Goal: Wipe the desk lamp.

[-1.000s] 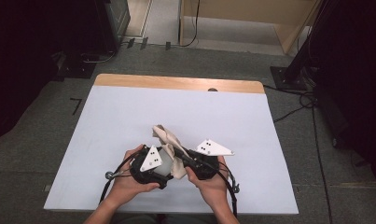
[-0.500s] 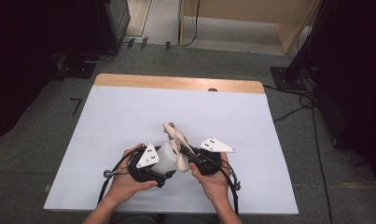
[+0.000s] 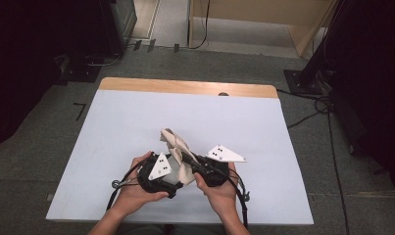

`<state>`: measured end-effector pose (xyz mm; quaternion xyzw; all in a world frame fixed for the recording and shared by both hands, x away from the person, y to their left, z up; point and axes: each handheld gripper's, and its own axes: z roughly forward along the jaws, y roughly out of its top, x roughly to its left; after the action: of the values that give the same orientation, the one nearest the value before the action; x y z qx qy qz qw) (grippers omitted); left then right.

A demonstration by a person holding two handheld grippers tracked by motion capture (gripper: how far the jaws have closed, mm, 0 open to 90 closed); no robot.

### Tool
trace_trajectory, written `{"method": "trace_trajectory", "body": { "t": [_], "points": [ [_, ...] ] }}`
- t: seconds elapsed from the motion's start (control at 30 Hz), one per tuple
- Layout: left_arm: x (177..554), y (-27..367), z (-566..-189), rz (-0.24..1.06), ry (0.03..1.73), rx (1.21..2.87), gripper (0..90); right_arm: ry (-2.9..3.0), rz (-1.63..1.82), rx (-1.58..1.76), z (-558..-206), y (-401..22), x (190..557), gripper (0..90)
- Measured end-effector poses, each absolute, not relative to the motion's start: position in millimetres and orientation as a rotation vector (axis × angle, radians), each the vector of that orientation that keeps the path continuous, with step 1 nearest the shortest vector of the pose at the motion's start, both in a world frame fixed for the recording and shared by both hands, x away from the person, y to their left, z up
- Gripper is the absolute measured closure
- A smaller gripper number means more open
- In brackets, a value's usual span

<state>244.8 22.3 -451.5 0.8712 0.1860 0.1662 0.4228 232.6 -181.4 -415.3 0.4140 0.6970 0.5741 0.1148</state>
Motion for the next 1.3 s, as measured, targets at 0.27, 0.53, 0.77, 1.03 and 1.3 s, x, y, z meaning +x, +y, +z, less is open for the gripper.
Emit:
{"method": "trace_trajectory", "body": {
  "t": [0.27,0.53,0.77,1.03,1.3],
  "points": [
    [249,28,-451,0.37,0.481,2.169,8.4,2.008,1.616,1.332,-438,-194,248,83.9],
    [258,35,-451,0.28,0.583,2.124,8.3,2.066,1.63,1.301,-430,-197,237,84.2],
    [246,27,-451,0.389,0.481,2.171,8.4,2.05,1.688,1.217,-417,-181,230,84.2],
    [248,28,-452,0.376,0.488,2.159,8.3,1.999,1.602,1.285,-434,-187,247,83.8],
    [261,40,-454,0.244,0.624,2.082,8.3,2.047,1.596,1.262,-433,-196,238,84.2]
  ]
}}
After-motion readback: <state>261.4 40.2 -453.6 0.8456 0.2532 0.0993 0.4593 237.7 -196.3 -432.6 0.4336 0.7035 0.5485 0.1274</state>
